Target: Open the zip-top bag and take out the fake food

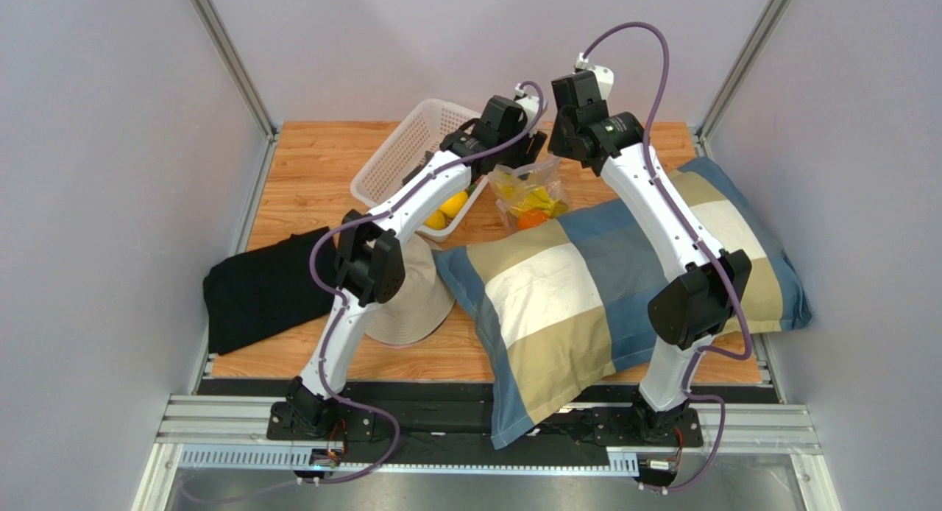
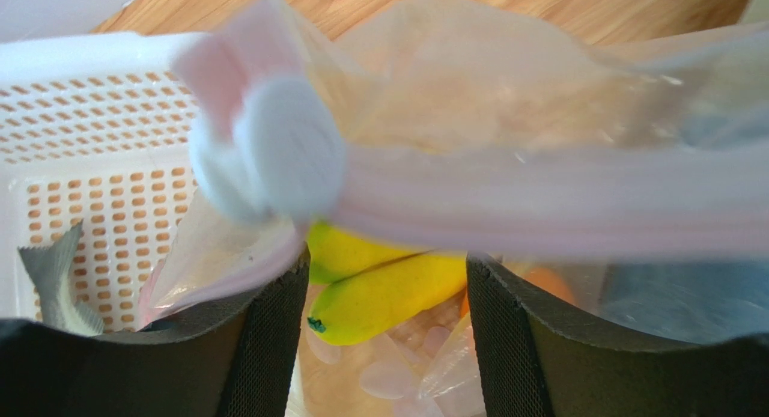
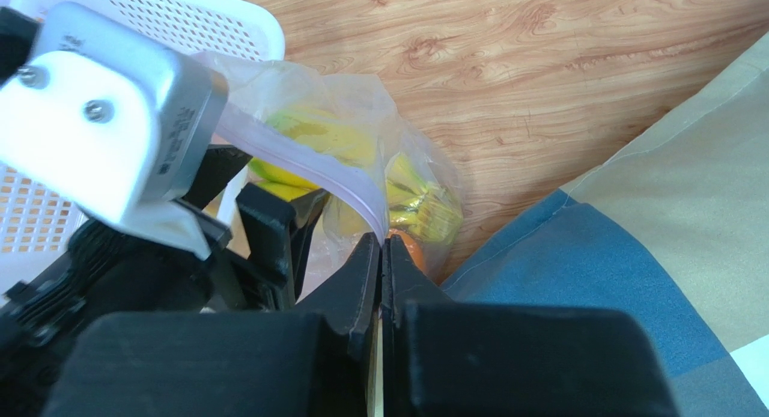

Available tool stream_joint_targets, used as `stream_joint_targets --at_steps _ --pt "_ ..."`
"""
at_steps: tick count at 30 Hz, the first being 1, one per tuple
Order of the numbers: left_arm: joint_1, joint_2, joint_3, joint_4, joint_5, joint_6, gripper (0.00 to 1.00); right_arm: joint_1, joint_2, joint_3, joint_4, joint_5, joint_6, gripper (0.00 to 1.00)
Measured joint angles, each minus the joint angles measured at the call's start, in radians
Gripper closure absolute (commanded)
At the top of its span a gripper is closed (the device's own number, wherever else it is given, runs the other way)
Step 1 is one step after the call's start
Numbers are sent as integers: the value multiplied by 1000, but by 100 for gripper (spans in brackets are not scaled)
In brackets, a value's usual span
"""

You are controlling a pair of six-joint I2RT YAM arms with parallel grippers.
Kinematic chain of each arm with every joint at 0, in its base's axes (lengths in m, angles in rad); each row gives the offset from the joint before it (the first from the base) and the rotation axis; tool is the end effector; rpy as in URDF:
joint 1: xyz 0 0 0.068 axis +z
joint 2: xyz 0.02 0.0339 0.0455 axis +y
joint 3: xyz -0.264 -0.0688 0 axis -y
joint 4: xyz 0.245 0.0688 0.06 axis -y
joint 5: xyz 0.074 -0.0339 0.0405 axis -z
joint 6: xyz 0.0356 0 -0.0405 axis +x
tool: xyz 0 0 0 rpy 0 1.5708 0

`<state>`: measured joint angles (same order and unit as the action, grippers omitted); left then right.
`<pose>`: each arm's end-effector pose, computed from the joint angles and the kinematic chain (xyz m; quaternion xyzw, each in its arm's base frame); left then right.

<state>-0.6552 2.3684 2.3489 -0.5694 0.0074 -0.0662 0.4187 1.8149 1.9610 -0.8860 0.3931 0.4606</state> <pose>0.4329 -0.3330 0.2922 0.2576 0.8434 -0.1694 0.4400 0.3677 0.1487 0.3926 0.0976 0.8955 0.0068 0.4342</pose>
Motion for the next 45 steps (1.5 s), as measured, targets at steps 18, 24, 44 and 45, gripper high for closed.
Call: stream_joint_targets --at_steps 18,24,44,45 --pt "-24 32 1 -42 -216 -3 21 6 -1 -1 1 -2 -5 100" --pt "-24 85 33 -42 -206 -3 35 6 -1 -18 4 -10 -5 100" --pt "-15 115 37 8 -38 -44 100 -10 -19 -90 31 -10 -17 100" --pt "-15 111 31 9 -33 -44 100 -15 -19 -90 32 -9 -19 100"
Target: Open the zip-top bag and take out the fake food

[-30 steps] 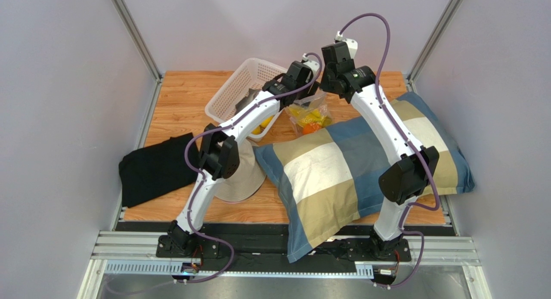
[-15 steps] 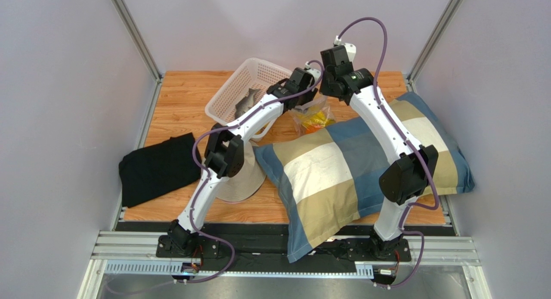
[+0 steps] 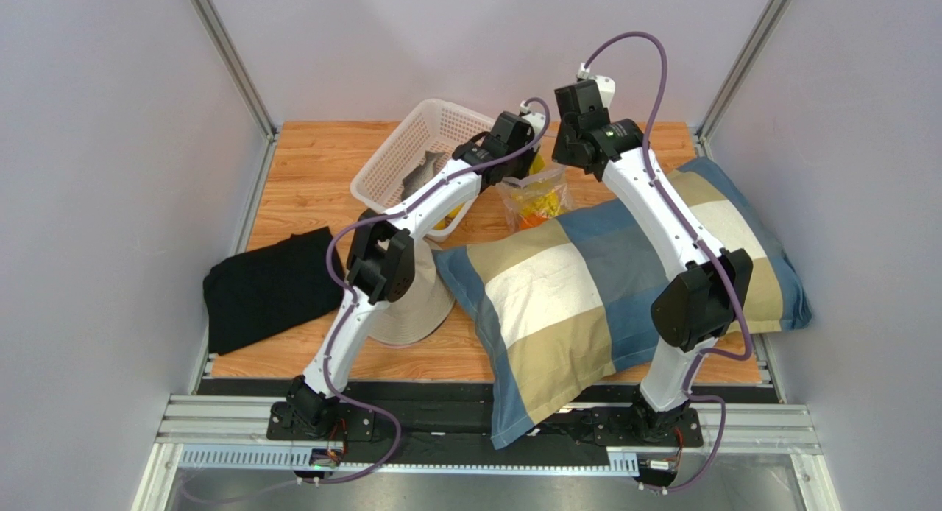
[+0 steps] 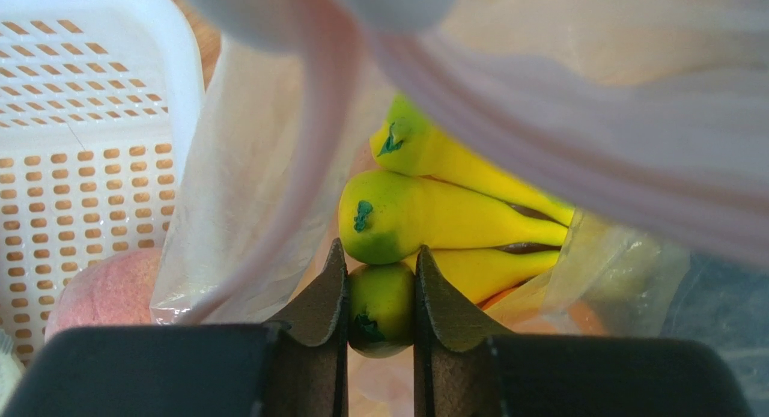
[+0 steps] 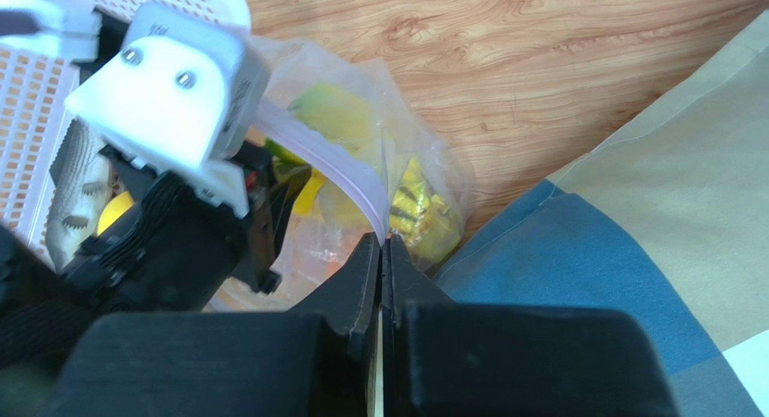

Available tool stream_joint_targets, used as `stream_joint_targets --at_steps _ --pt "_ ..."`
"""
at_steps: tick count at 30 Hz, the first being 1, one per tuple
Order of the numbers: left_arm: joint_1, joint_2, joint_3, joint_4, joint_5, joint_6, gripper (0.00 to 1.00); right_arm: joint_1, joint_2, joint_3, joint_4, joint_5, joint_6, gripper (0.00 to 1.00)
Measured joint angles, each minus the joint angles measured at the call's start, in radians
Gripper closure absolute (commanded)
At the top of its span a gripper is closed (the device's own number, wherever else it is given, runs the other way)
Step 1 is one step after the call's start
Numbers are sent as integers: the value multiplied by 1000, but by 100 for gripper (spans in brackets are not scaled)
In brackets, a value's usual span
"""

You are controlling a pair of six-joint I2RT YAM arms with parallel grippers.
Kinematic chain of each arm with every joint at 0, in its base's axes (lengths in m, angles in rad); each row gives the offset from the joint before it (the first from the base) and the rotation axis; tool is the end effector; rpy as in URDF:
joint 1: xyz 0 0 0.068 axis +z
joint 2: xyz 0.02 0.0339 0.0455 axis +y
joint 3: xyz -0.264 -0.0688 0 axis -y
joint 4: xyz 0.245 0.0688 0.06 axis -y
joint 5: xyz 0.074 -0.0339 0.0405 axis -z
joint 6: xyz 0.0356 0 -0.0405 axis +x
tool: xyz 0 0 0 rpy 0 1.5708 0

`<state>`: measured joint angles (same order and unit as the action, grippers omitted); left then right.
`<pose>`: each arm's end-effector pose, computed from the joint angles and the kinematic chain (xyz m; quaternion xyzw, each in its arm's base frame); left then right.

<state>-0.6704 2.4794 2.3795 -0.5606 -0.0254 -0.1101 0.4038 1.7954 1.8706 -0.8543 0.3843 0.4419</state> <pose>0.4429 -0.3500 0.2439 0.2430 0.8647 -0.1567 0.4108 0.3682 0.1428 0.3739 0.0909 0.9041 -0.0054 0.4175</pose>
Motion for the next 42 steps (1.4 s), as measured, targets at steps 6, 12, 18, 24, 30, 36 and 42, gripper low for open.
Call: stream_joint_targets --at_steps 6,12,18,24,30,36,42 --pt "2 -127 -167 27 23 -3 100 -47 61 97 -39 -9 2 100" --pt "0 -265 -220 49 71 -2 100 -69 109 168 -48 -62 3 100" --pt "-4 -288 -189 47 120 2 100 -69 109 172 -39 -122 4 100" --pt "-4 -244 -123 22 121 18 100 -70 106 175 -24 -155 22 100" --pt "-19 -233 -111 13 81 53 100 -70 148 304 -47 -164 64 100" --pt "-38 -233 -75 -16 -31 55 100 -53 208 409 -64 -148 26 100" --pt "-40 -233 -19 -80 -165 27 100 -16 200 346 -32 -102 -23 100"
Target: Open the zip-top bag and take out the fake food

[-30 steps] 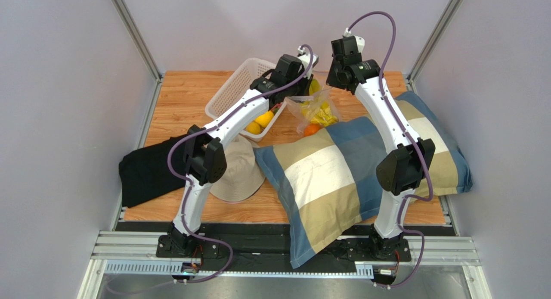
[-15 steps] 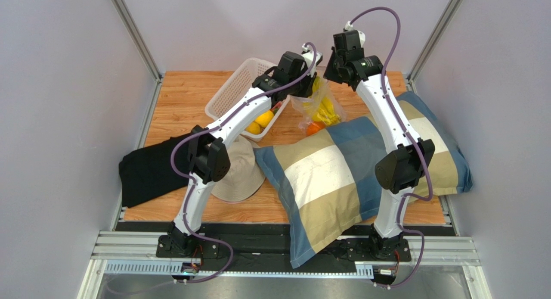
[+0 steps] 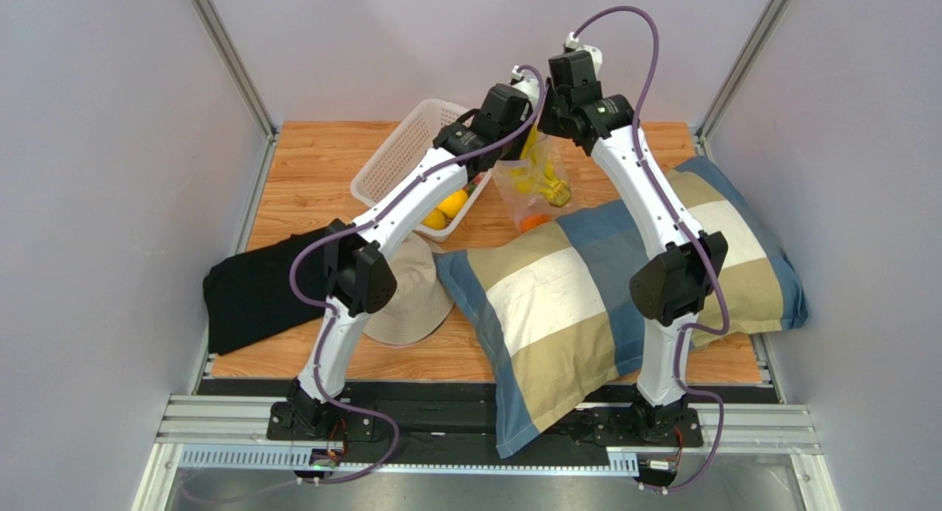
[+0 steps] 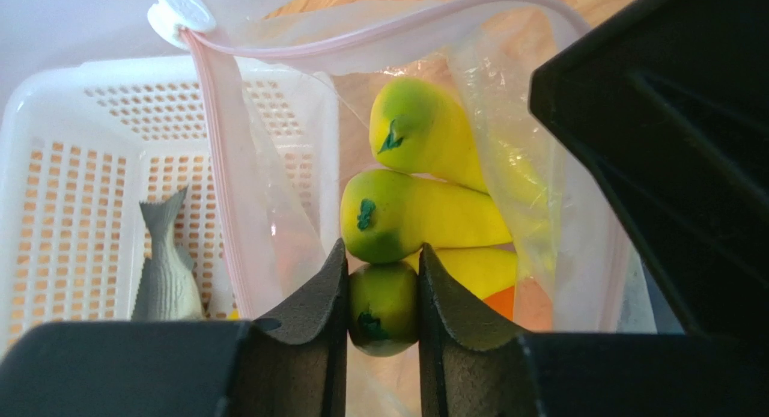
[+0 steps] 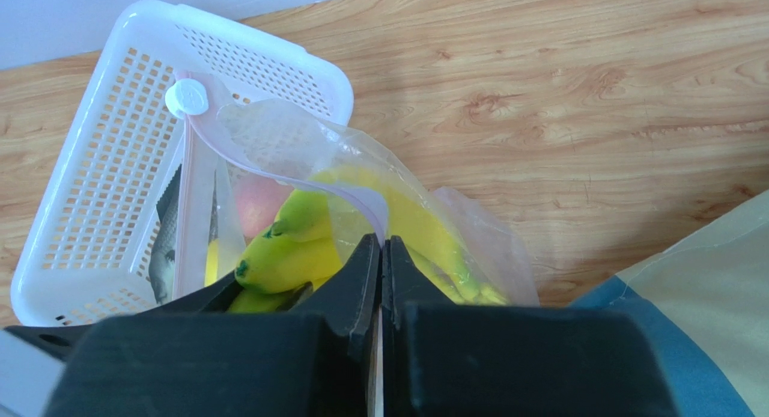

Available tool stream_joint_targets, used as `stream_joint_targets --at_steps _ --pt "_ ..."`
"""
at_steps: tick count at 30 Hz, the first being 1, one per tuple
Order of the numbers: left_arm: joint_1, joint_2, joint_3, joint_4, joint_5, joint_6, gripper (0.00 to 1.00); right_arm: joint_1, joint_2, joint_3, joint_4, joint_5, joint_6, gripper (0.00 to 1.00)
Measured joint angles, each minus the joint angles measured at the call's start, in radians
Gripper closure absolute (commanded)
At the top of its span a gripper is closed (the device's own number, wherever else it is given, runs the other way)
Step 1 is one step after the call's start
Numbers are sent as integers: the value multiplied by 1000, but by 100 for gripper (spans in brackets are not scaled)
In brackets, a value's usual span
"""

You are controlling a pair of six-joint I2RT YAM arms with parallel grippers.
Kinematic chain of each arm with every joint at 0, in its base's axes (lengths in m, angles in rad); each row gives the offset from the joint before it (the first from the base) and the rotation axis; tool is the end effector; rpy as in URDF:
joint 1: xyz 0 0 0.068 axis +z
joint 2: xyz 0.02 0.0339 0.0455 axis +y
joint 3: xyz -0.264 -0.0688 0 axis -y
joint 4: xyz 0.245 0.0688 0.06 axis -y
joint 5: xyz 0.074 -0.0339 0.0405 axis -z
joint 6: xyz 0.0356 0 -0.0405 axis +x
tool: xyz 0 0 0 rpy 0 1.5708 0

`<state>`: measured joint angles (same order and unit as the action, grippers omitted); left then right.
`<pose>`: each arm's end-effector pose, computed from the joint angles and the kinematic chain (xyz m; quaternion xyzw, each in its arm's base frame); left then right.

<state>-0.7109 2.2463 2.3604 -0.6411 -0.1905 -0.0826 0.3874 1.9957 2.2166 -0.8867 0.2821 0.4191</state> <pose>0.3953 -0.3315 0.3522 0.2216 0.8354 -0.1157 0.4896 0.4110 0.1570 0.3994 0.0756 0.8893 0.0536 0.4478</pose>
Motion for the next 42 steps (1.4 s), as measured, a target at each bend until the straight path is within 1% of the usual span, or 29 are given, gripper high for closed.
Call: stream_joint_targets --at_steps 2,6,10,15,18,21,26,29,31,34,39,42 --pt "-1 0 6 -29 -34 -34 100 3 -27 -68 48 -3 0 100" --pt "4 0 43 -27 -56 -112 100 3 -73 -177 52 -2 -3 100" --pt "11 -13 72 -8 -69 -151 100 -6 -79 -217 54 27 -25 100" --pt "16 -87 -48 42 -26 -169 100 -47 -79 -221 54 41 -28 100" --pt "25 -100 -48 39 -1 -163 100 -75 -79 -221 54 47 -33 100" --pt "35 -113 -40 33 -10 -135 100 -99 -79 -220 54 49 -35 100" --pt "58 -146 -40 56 -109 -14 100 -110 -79 -223 55 34 -31 100" --pt "72 -151 -34 111 -162 61 100 -107 -84 -242 64 -28 -5 100" --pt "78 -148 -27 127 -175 79 100 -101 -94 -267 71 -62 10 100" --pt "85 -123 23 132 -206 80 100 -88 -110 -302 75 -82 22 100" --pt "105 -118 45 128 -257 56 100 -93 -117 -320 64 -69 16 100" --pt "148 -145 0 116 -273 -43 100 -130 -116 -312 41 -66 23 100"
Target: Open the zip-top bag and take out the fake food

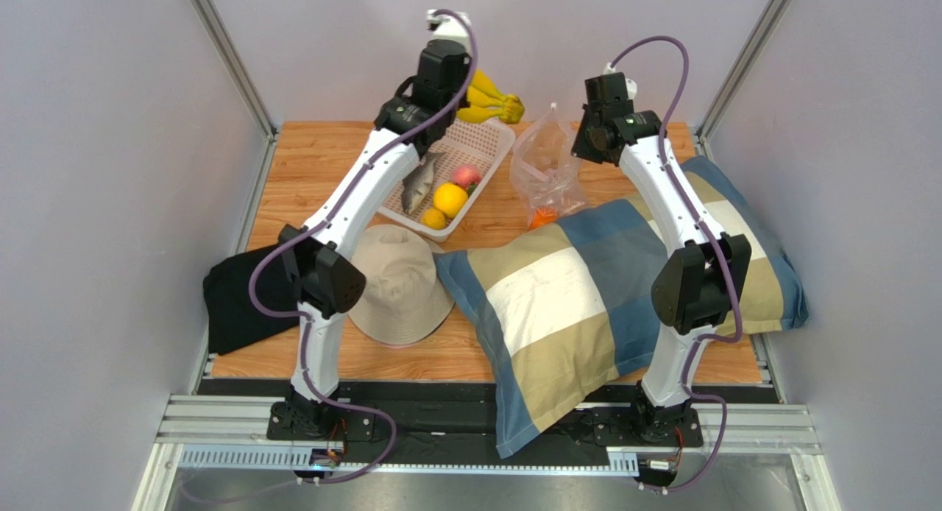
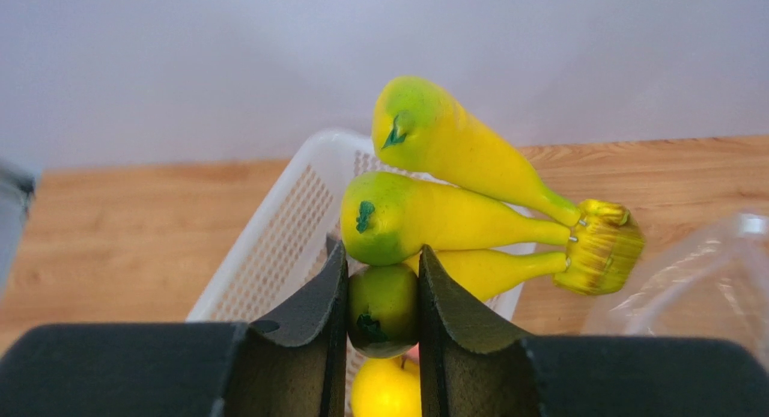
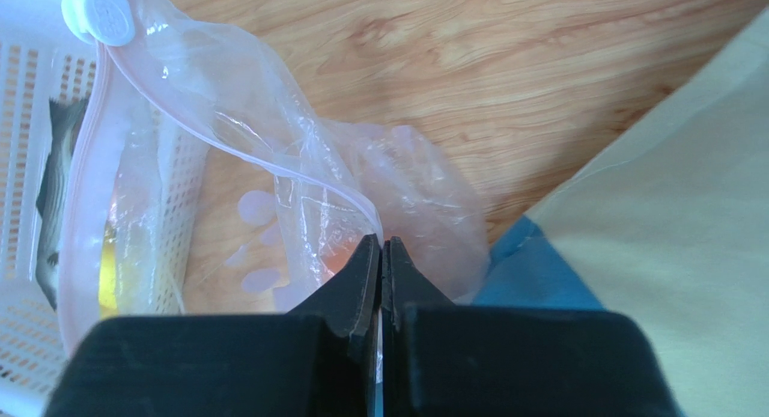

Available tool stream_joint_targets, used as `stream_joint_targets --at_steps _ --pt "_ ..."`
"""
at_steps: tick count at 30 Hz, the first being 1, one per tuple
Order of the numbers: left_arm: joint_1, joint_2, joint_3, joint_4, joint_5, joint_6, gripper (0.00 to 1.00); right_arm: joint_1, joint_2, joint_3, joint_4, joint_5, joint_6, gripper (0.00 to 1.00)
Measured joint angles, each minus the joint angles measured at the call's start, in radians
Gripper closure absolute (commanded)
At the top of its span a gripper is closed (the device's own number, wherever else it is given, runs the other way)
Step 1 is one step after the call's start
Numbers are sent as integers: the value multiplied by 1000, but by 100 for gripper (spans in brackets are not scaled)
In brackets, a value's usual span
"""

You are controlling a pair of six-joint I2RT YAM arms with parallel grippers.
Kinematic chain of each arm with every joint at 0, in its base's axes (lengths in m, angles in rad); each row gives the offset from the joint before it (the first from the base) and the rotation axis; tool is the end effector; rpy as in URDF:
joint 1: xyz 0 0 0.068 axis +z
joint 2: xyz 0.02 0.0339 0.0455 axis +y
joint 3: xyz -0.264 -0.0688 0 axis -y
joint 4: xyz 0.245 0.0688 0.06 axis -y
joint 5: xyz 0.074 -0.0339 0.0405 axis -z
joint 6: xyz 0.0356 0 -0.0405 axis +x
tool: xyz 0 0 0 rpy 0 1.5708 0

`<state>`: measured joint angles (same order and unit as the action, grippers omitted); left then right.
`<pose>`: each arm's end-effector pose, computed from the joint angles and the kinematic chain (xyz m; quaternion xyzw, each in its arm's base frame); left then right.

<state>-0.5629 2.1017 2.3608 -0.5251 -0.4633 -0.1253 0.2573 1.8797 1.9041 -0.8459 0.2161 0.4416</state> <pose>0.4121 -0.2412 0.4341 0.0318 0.7852 -0.0276 0.6178 0.4060 0.0989 0.3513 0.1244 0.9177 0.0303 0.3762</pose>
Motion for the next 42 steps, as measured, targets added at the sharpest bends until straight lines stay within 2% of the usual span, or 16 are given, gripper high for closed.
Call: stream_joint_targets --at_steps 7,9,13,17,18,19,20,21,23,25,31,32,36,37,42 --pt "248 -100 -286 -60 50 -521 100 -60 3 66 -29 1 7 100" --pt "307 -87 -317 -78 59 -608 100 -54 3 68 -26 -2 7 100" --pt "304 6 -278 -81 117 -705 100 -48 3 68 -28 -10 7 100" --pt "274 125 -212 -49 196 -732 100 -45 3 68 -27 -19 6 100" --pt "269 143 -212 -43 213 -732 97 -45 3 68 -26 -23 6 100" --pt "263 164 -212 -40 235 -732 80 -45 3 68 -24 -28 3 100" --pt "259 179 -212 -38 253 -729 70 -45 3 68 -19 -32 1 100" --pt "258 191 -213 -31 266 -729 64 -45 3 68 -14 -36 -2 100" --pt "260 203 -227 -3 298 -716 41 -45 3 68 3 -41 -10 100" --pt "264 203 -243 6 321 -691 37 -45 3 68 22 -48 -18 100" --pt "269 203 -240 -4 358 -623 35 -45 4 97 74 -84 -41 100" --pt "269 202 -239 -11 362 -608 38 -45 4 103 87 -88 -44 100" --pt "261 184 -239 -27 398 -521 59 -44 4 111 159 -115 -58 100" --pt "257 172 -239 -23 431 -493 62 -42 4 111 172 -121 -66 100" --pt "233 80 -249 121 645 -443 64 -35 4 105 233 -131 -100 100"
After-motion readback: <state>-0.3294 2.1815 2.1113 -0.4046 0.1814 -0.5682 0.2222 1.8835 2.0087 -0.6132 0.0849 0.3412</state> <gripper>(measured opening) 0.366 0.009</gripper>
